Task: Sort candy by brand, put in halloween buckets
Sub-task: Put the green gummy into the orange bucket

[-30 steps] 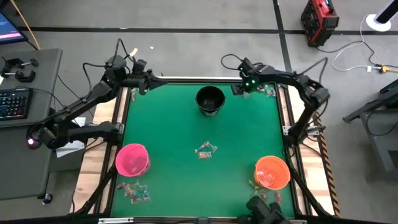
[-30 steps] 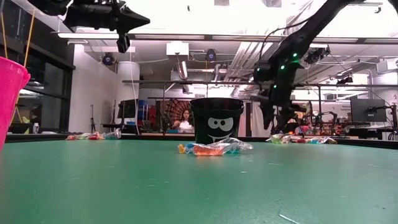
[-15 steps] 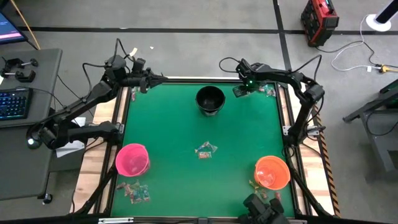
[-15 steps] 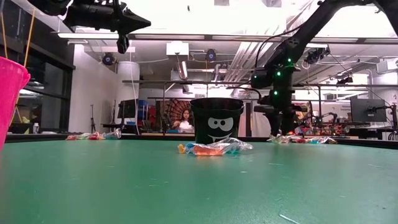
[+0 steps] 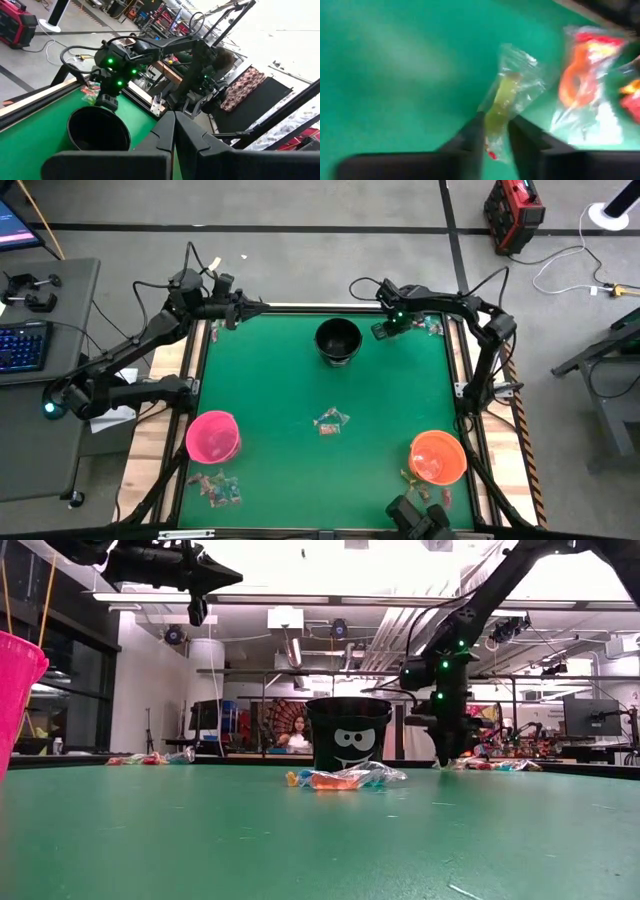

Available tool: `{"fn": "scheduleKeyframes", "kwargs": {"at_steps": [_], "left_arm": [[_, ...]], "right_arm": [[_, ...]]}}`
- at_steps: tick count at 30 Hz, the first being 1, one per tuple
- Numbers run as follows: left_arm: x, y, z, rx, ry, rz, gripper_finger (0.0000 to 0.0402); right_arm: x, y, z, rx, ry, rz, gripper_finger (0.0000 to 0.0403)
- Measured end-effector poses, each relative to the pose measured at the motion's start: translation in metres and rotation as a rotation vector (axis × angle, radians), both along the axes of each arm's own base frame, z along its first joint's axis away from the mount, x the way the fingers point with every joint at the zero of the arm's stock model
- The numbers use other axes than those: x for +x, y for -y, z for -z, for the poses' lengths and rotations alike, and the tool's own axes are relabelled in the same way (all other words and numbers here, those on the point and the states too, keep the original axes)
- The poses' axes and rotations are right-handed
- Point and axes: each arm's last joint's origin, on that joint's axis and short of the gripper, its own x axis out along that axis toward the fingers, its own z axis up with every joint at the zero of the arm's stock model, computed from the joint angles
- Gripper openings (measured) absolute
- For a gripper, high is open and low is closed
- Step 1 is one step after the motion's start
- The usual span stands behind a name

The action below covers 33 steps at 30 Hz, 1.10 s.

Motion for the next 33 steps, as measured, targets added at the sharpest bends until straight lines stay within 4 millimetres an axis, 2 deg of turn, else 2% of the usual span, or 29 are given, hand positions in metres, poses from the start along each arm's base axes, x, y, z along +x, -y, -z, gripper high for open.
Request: {"fn": "scheduleKeyframes", "kwargs": {"at_steps": [2,4,7,10,15,19,22,26,29,33], "left_arm": [[0.000,0.000,0.000,0.001,0.000,0.000,0.0000],[0.000,0.000,0.000,0.001,0.000,0.000,0.0000],[0.000,0.000,0.000,0.015,-0.002,0.001,0.0000],[0.000,0.000,0.000,0.027,-0.003,0.002,0.0000],[0.000,0.000,0.000,0.027,-0.003,0.001,0.0000],[0.000,0.000,0.000,0.004,-0.001,0.004,0.0000],[0.000,0.000,0.000,-0.001,0.000,0.014,0.0000],[0.000,0.000,0.000,-0.003,0.001,0.017,0.0000],[0.000,0.000,0.000,-0.003,0.001,0.017,0.0000],[0.000,0.001,0.000,-0.012,0.002,0.017,0.0000]], "right_arm": [[0.003,-0.008,-0.007,0.015,0.017,-0.052,0.0015],[0.004,-0.020,-0.021,0.026,0.018,-0.098,0.0019],[0.002,-0.048,-0.053,0.026,0.031,-0.195,0.0006],[-0.005,-0.087,-0.091,0.021,0.056,-0.304,0.0006],[-0.042,-0.163,-0.145,0.148,0.139,-0.378,0.0003],[-0.077,-0.219,-0.172,0.325,0.209,-0.335,0.0002],[-0.093,-0.251,-0.183,0.423,0.237,-0.285,0.0001],[-0.092,-0.285,-0.186,0.492,0.246,-0.289,0.0001],[-0.080,-0.312,-0.179,0.535,0.216,-0.353,0.0000],[-0.071,-0.342,-0.158,0.585,0.085,-0.419,0.0000]]}}
